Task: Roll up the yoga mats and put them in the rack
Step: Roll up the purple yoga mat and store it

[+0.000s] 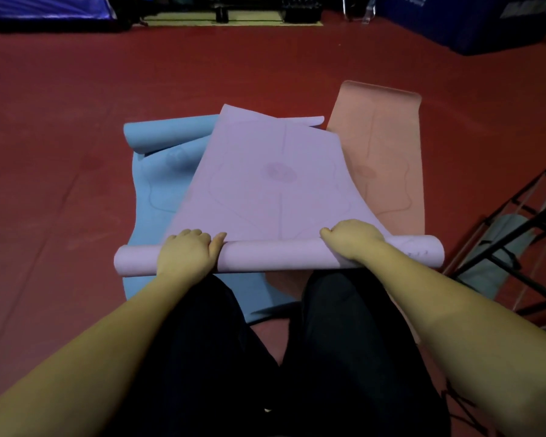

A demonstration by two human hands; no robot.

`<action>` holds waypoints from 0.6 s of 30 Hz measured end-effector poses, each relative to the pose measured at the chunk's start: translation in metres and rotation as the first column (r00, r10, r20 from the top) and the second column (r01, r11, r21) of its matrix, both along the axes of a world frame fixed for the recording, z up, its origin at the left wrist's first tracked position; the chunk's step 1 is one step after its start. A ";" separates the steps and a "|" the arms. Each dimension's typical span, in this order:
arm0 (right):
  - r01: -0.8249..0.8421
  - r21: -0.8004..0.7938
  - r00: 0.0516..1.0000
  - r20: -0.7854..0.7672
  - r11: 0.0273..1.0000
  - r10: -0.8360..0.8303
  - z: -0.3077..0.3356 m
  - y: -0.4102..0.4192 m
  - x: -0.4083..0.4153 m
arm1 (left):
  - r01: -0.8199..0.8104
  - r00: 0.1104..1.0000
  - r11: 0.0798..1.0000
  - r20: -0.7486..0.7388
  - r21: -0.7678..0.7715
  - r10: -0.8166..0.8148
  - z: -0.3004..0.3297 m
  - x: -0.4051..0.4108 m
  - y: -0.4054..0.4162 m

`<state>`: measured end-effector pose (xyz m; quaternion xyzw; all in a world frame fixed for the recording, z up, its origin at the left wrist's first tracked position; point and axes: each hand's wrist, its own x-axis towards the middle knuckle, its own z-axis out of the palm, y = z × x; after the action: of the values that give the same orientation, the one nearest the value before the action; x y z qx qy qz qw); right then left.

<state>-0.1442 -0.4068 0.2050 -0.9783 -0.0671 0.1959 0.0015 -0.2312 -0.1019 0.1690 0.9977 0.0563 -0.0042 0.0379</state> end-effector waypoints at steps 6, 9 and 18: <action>0.013 0.046 0.975 -0.222 0.999 -0.002 0.024 -0.010 -0.002 | -0.002 0.997 1.000 -0.072 -0.016 0.001 0.024 0.008 -0.005; 0.011 0.061 0.950 -0.311 0.998 0.009 0.023 -0.015 -0.008 | 0.006 0.991 0.999 -0.130 -0.040 -0.012 0.028 0.000 -0.005; -0.004 0.166 0.984 0.177 0.986 -0.026 -0.003 -0.015 -0.035 | -0.050 0.946 0.996 -0.323 -0.072 0.024 0.028 0.004 -0.001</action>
<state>-0.1789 -0.4214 0.2019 -0.9887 -0.0778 0.1013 0.0780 -0.2268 -0.1028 0.1966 0.9801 0.0801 -0.1684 0.0677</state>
